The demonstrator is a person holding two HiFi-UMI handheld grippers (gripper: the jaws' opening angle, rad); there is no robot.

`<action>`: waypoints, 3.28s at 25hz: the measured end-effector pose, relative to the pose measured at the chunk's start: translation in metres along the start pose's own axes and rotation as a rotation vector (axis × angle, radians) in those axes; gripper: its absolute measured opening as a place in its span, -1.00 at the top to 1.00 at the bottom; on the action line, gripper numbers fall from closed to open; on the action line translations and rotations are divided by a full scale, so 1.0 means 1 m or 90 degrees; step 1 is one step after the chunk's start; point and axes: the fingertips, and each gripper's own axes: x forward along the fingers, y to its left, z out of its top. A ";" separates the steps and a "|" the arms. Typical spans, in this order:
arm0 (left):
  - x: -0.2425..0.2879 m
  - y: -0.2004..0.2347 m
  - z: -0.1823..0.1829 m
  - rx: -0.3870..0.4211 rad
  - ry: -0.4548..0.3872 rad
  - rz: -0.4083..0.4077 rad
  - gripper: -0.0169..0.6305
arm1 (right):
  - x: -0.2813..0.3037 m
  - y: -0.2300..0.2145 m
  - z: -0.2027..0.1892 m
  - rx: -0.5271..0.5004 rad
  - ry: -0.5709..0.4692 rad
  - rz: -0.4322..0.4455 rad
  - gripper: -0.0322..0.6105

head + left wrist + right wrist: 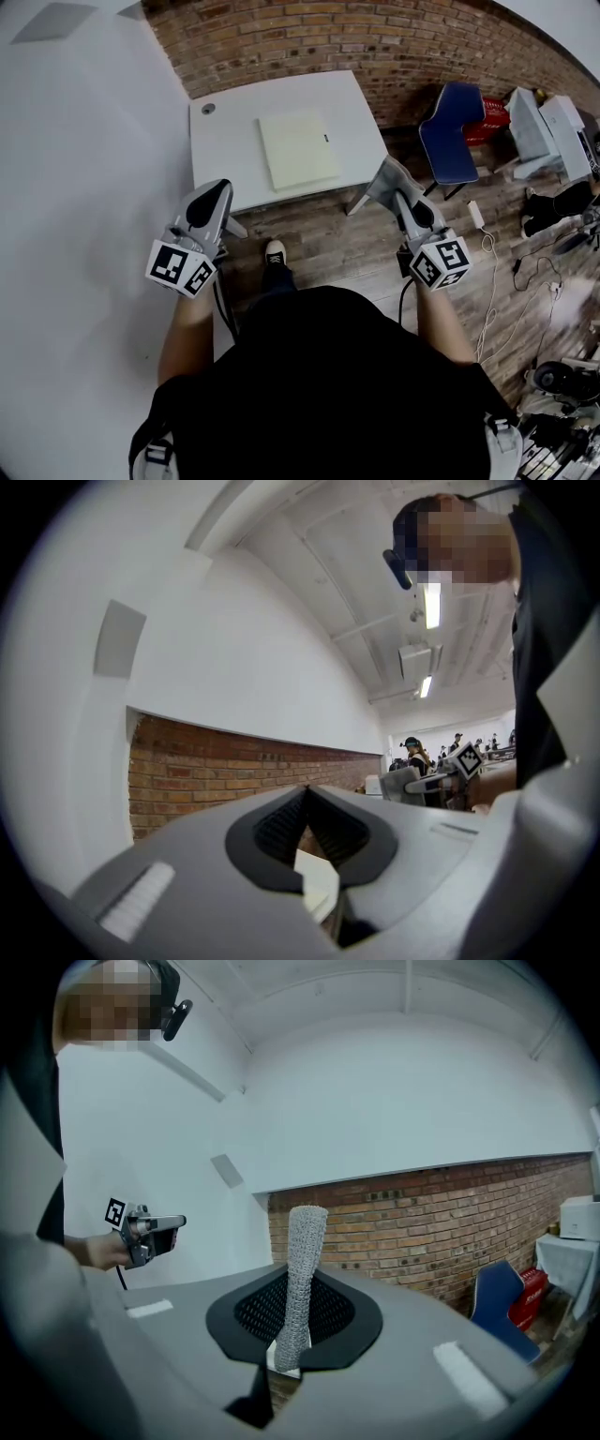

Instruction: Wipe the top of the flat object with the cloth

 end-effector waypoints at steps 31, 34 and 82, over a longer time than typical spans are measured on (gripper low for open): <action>0.089 0.087 -0.024 -0.014 0.005 -0.036 0.94 | 0.096 -0.043 0.000 -0.004 0.029 -0.039 0.87; 0.096 0.100 -0.025 -0.020 0.004 -0.026 0.94 | 0.108 -0.046 0.001 -0.004 0.035 -0.030 0.87; 0.207 0.290 -0.047 -0.058 0.037 -0.118 0.94 | 0.326 -0.046 0.023 0.007 0.028 -0.031 0.87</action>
